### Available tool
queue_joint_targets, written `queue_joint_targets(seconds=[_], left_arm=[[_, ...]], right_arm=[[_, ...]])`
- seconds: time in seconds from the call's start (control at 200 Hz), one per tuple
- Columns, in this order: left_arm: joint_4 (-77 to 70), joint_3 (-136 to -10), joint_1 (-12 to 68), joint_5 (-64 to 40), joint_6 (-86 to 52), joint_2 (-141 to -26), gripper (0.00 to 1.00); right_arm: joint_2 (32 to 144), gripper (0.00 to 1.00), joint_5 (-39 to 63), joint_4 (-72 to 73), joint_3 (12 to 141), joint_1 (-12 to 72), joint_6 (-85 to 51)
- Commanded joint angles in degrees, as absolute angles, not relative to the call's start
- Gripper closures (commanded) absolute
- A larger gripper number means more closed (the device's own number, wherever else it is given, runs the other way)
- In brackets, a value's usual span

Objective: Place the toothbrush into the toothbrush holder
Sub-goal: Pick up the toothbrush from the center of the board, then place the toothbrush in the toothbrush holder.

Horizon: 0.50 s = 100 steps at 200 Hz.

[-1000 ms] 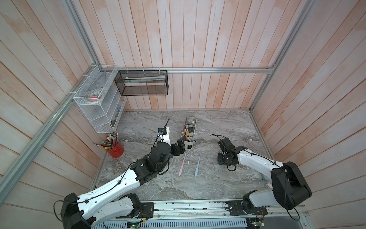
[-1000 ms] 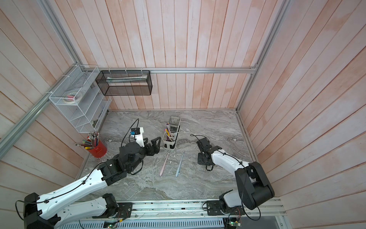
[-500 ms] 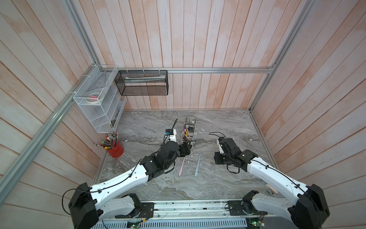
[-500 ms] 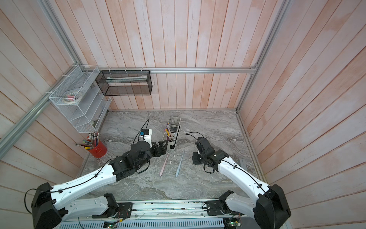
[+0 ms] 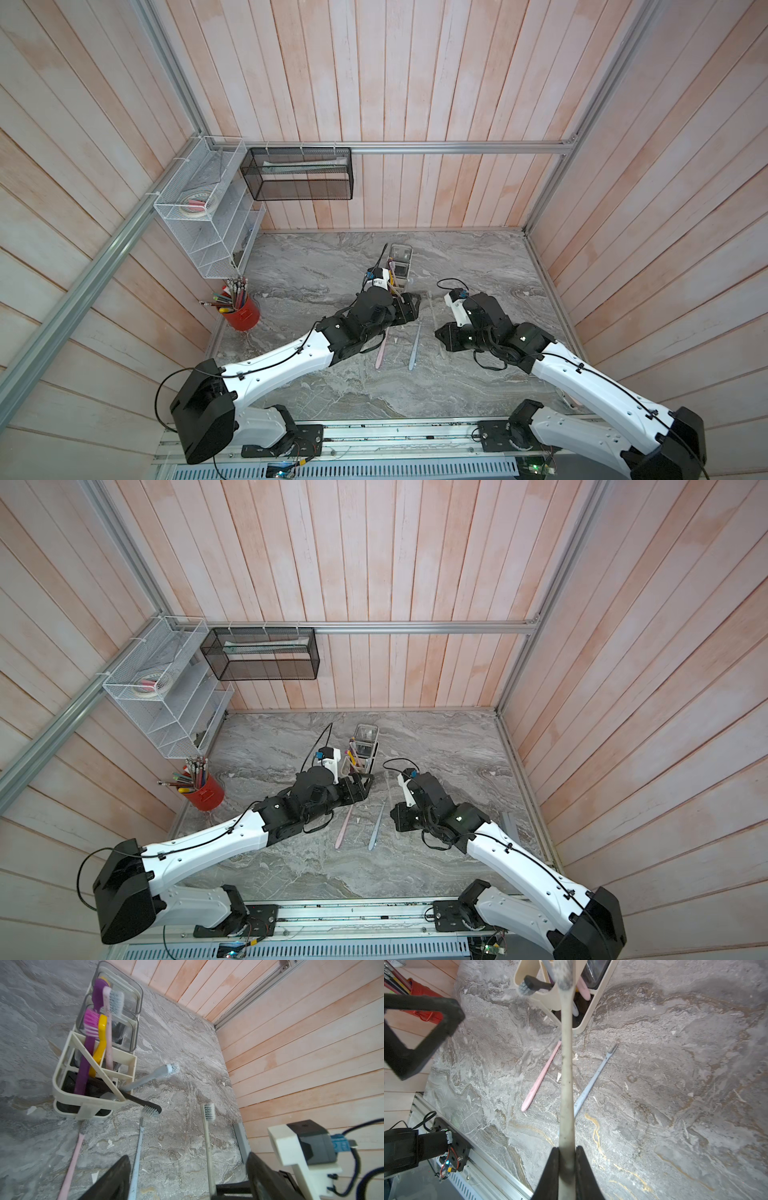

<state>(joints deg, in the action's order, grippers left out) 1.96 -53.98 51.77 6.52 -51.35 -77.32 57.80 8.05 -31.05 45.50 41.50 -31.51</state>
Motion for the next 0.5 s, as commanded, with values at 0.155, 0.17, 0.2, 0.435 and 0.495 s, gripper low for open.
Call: queue_joint_targets(seconds=[0.155,0.17,0.2,0.435,0.495], left_arm=[[-6.56,-53.01,51.94,-1.05,-57.88,-79.68,0.16],[-6.85,-52.92,51.91,-1.34,-58.11,-79.78,0.16],[-7.54,-52.62,51.94,-1.92,-58.56,-79.80,0.17],[-10.50,-51.29,51.90,-4.92,-60.45,-80.71,0.27],[-11.32,-51.00,51.94,-5.89,-60.94,-80.98,0.29]], right_arm=[[57.65,0.88,9.79,-28.92,47.46,44.09,-33.05],[57.66,0.89,9.84,-28.84,47.46,44.15,-33.05],[57.42,0.89,9.93,-28.70,47.55,44.27,-33.09],[56.61,0.89,10.81,-28.02,47.77,44.64,-33.62],[56.56,0.89,10.89,-27.98,47.85,44.67,-33.66]])
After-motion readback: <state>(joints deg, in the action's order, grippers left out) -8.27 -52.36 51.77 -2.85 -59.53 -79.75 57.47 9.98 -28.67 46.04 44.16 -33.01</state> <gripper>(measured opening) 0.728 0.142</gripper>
